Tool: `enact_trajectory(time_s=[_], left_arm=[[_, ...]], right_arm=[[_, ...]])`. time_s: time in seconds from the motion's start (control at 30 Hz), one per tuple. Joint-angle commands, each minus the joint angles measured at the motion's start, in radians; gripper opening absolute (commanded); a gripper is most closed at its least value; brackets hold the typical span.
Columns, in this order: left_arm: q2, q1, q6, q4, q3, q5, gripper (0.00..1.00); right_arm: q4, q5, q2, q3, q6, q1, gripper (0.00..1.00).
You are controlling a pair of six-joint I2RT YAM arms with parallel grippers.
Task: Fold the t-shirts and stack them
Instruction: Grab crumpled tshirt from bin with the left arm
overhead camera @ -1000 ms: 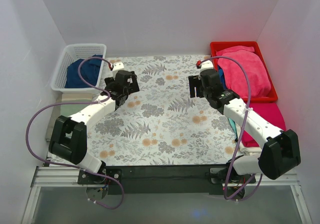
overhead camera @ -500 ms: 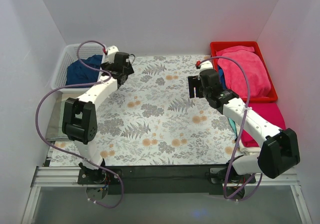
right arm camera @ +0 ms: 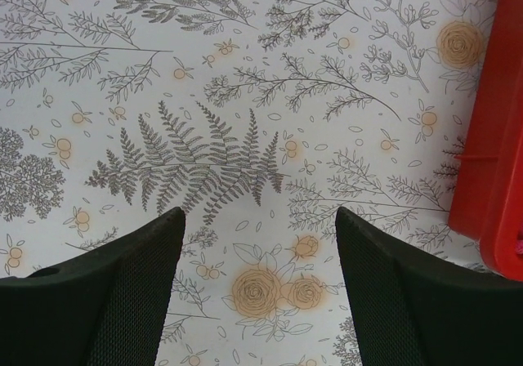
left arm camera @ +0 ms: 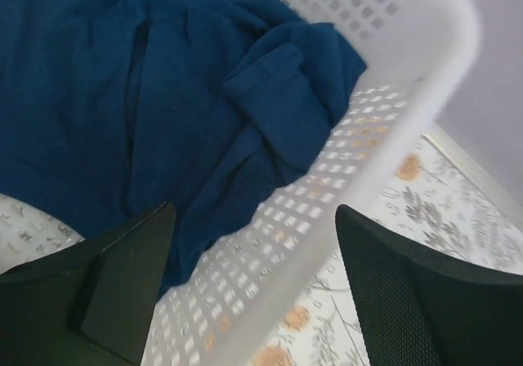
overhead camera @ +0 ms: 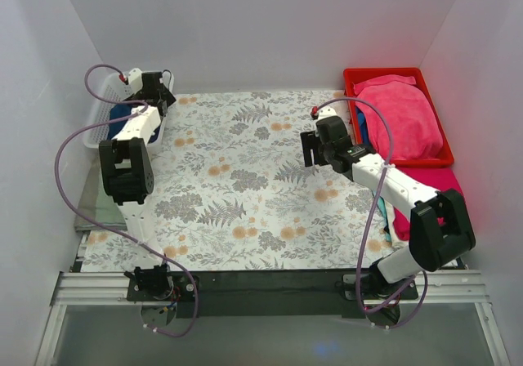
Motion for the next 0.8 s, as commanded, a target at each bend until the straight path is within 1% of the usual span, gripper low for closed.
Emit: enact_trajectory(time_s=[0.0,0.07,0.23,0.43,0.53,0.6,0.63,0.67,0.73,0.77], left_arm=[[0.064,0.046,-0.040,0.014,0.057,0.022,0.78],[0.107,0.051,-0.063,0.024,0.072,-0.019,0.77],[0.181,0.058,-0.092,0.061,0.097,-0.048,0.75],[0.282,0.061,-0.084,0.025,0.181,0.013,0.74],[0.301,0.061,-0.086,0.021,0.194,0.019,0.70],[0.310,0.063,-0.083,0.018,0.203,0.025,0.59],[0.316,0.064,-0.078,0.011,0.220,0.027,0.50],[0.321,0.066,-0.080,0.006,0.229,0.028,0.27],[0.322,0.067,-0.081,-0.009,0.247,0.025,0.02],[0.319,0.067,-0.081,-0.011,0.260,0.022,0.00]], right_arm=[[0.034,-0.021,0.019,0.005,0.021,0.004,0.79],[0.035,-0.033,0.033,0.002,0.026,0.004,0.79],[0.038,-0.039,0.067,0.003,0.032,0.004,0.78],[0.038,-0.029,0.090,0.008,0.038,0.004,0.77],[0.038,-0.026,0.105,0.013,0.039,0.004,0.77],[0.038,-0.027,0.110,0.014,0.042,0.004,0.76],[0.038,-0.029,0.113,0.016,0.041,0.006,0.76],[0.038,-0.027,0.116,0.016,0.041,0.004,0.76],[0.038,-0.022,0.118,0.014,0.039,0.004,0.75],[0.037,-0.022,0.118,0.014,0.039,0.004,0.75]])
